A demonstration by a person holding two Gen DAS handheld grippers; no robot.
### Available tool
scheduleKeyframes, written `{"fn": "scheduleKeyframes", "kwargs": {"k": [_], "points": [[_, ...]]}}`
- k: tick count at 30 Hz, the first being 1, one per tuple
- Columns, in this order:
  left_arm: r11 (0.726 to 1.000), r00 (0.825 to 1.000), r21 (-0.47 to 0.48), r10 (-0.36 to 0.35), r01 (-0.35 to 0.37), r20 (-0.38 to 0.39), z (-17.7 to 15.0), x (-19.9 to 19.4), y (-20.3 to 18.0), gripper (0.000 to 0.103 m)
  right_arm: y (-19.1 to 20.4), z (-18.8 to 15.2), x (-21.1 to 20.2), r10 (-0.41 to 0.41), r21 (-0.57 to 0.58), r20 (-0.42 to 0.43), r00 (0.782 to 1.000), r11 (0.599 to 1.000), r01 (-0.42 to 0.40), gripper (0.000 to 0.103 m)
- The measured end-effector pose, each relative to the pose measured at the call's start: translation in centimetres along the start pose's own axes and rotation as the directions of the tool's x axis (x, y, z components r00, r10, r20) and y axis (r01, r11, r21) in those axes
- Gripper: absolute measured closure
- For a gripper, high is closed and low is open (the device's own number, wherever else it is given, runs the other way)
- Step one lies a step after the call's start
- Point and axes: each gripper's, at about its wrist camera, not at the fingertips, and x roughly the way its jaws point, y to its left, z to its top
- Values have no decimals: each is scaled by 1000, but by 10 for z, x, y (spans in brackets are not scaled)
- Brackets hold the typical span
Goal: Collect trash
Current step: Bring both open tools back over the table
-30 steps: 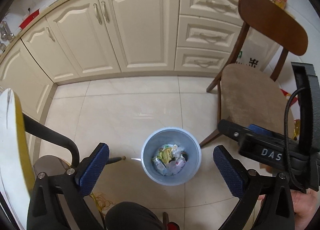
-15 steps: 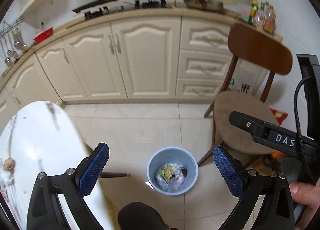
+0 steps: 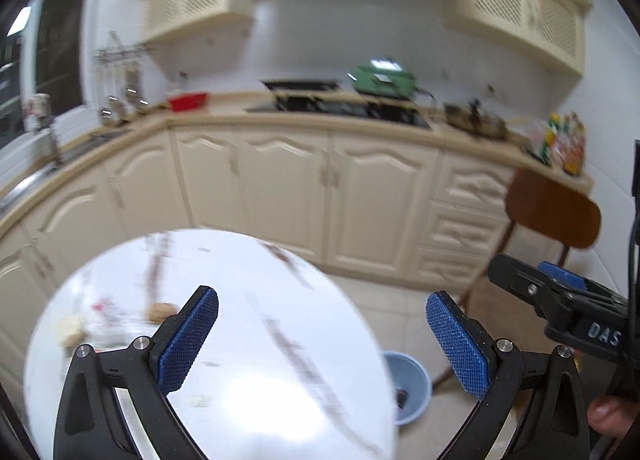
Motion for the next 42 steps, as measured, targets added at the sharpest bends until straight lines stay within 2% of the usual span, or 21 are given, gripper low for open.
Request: {"fn": "scheduleKeyframes", "kwargs": {"k": [6,14,22,25,29,38,42], "points": [[989,988,-107,113,-101,103,-37,-85,57,1,100,-4,-19,66,-158,54,996,986,-57,0],[946,948,-241,264,-219,177,-99,-173,105,1,207,-23,-31,166,-327,75,983,936,-133,0],[911,921,-300,345,-282,182,-142,-219,113,1,267,-41,-32,235,-413,59,970,891,-191,0],[900,919,-314,363,-302,156,-147,-216,114,1,273,-44,-27,245,-422,45,969,883,-204,0],[887,925,-339,366,-314,102,-157,-206,119,1,273,-47,-10,235,-419,7,972,884,-210,0],[890,943,-327,332,-316,-9,-120,-139,134,1,266,-50,35,187,-412,-74,980,889,-200,0],[891,947,-324,315,-318,-64,-102,-101,167,1,264,-54,66,160,-410,-134,978,889,-202,0]]}}
